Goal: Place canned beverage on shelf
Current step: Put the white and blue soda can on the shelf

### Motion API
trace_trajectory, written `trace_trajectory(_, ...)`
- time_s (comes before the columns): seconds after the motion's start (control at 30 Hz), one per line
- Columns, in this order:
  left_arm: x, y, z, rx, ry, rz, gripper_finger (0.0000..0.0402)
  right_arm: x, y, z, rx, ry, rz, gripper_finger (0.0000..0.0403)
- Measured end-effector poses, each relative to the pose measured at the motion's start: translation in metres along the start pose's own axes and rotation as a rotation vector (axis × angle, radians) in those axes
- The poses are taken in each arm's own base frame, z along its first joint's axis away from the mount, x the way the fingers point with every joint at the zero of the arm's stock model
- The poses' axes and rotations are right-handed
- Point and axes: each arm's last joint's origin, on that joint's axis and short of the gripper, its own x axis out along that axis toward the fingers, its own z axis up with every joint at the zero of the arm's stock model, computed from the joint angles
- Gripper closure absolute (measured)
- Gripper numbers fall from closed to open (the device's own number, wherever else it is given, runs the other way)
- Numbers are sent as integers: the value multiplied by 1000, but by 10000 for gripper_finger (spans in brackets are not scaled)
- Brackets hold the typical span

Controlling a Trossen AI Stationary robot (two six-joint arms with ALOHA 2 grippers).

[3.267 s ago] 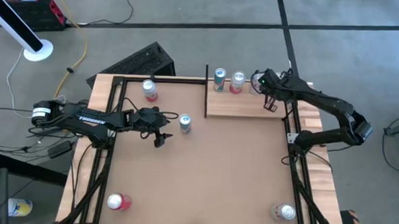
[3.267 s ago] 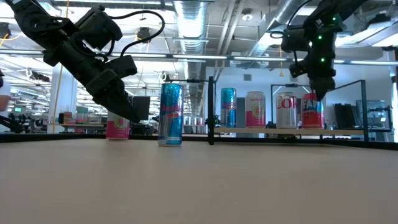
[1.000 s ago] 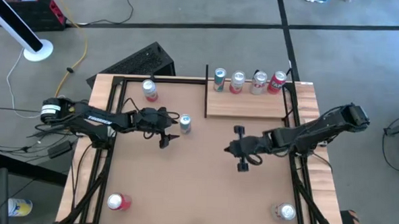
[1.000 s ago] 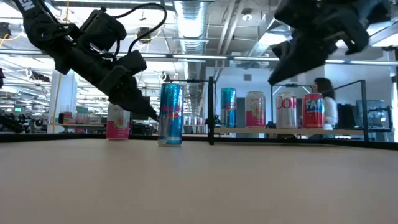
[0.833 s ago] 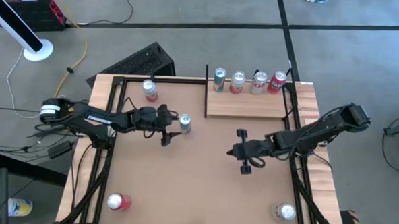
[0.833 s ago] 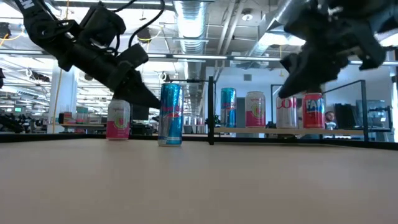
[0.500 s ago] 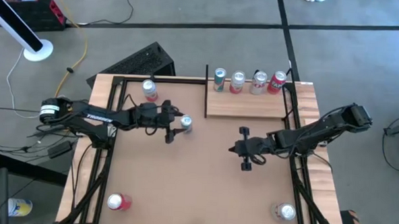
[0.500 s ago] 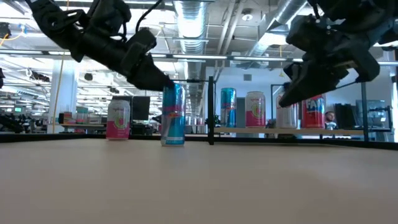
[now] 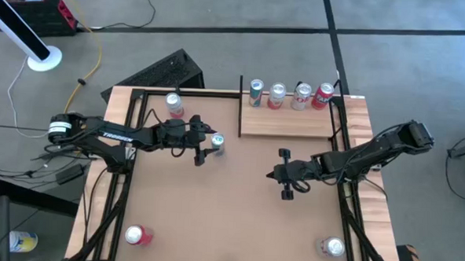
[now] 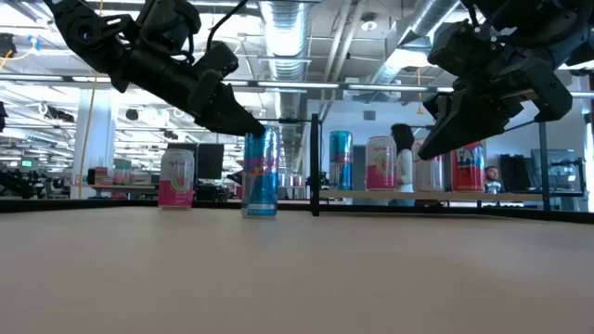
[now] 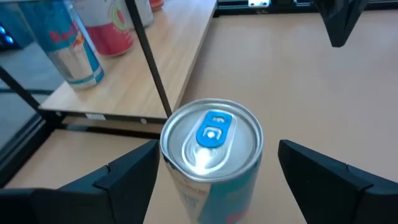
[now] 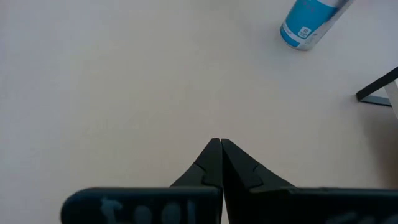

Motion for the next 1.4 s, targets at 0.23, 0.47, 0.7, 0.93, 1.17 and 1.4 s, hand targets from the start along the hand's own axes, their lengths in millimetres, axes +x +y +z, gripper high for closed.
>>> trace_trajectory(0.23,10,-1,-6,31,-12,-3,88,0,0,1,3,-6,4,382)
trace_trajectory(0.47,14,-2,-9,43,-14,-11,90,0,1,1,9,-7,7,382)
trace_trajectory(0.7,13,-1,-7,41,-19,21,149,0,1,1,11,-6,7,382)
trace_trajectory(0.93,11,-2,-3,-59,-52,-19,188,0,1,0,9,1,6,382)
trace_trajectory(1.17,21,-30,46,-129,-147,-119,188,0,1,-3,0,26,6,382)
trace_trajectory(1.4,26,-40,119,-50,-226,15,188,0,1,-4,-22,42,6,382)
